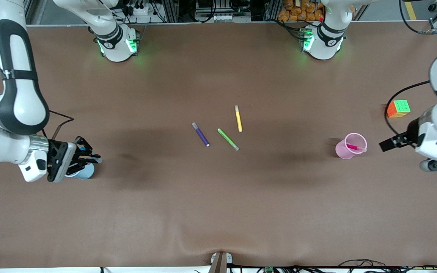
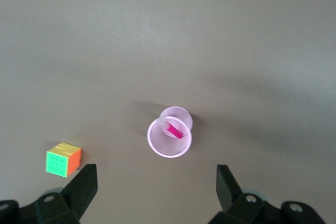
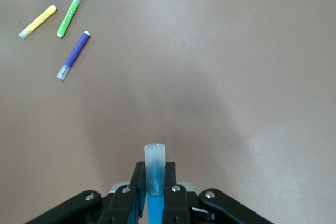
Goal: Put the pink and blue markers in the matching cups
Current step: 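Lower the blue marker into the blue cup and open the right gripper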
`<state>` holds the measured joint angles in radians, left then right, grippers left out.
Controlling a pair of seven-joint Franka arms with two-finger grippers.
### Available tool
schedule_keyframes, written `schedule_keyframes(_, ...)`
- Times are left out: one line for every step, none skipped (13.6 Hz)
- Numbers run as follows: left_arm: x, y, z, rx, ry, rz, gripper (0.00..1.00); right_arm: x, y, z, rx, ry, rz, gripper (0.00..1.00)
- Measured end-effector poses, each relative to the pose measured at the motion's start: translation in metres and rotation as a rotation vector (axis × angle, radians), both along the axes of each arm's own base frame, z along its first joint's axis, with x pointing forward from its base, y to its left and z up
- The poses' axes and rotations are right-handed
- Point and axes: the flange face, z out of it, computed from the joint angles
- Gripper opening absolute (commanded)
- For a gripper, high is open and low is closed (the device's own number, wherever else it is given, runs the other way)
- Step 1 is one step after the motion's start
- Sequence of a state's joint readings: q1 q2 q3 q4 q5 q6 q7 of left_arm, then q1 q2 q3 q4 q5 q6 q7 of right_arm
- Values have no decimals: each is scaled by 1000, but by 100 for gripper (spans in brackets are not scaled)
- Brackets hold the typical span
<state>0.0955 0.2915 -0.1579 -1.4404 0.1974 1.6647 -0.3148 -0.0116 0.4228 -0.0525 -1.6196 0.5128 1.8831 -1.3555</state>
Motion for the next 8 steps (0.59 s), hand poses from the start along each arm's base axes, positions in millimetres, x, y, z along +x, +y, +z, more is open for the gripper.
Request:
schedule_keyframes(-1,5,4,-3,2,-41,100,2,-10,4,14,-22,6,0)
schedule_keyframes(-2,6,9,-3,-2,-72,100,3,-21,8,30,-50,19,0)
schedule_keyframes(-5,5,17,-3,-11,-90,100,4,-33,11,51,-79,29,0)
schedule_keyframes(-8,3,25,-1,-20,-98,100,4,-47,13,74,-106,30,0)
schedule_keyframes(-13,2,33,-1,-18,-106,100,4,-62,12,104,-129,26,0)
schedule_keyframes(-17,-1,38,-3,-9,-112,100,4,-76,9,137,-150,19,0)
schedule_keyframes(-21,-3,42,-16,0,-112,100,3,-89,4,171,-173,12,0)
schedule_keyframes(-24,-5,44,-42,6,-108,100,3,-100,-2,200,-193,5,0)
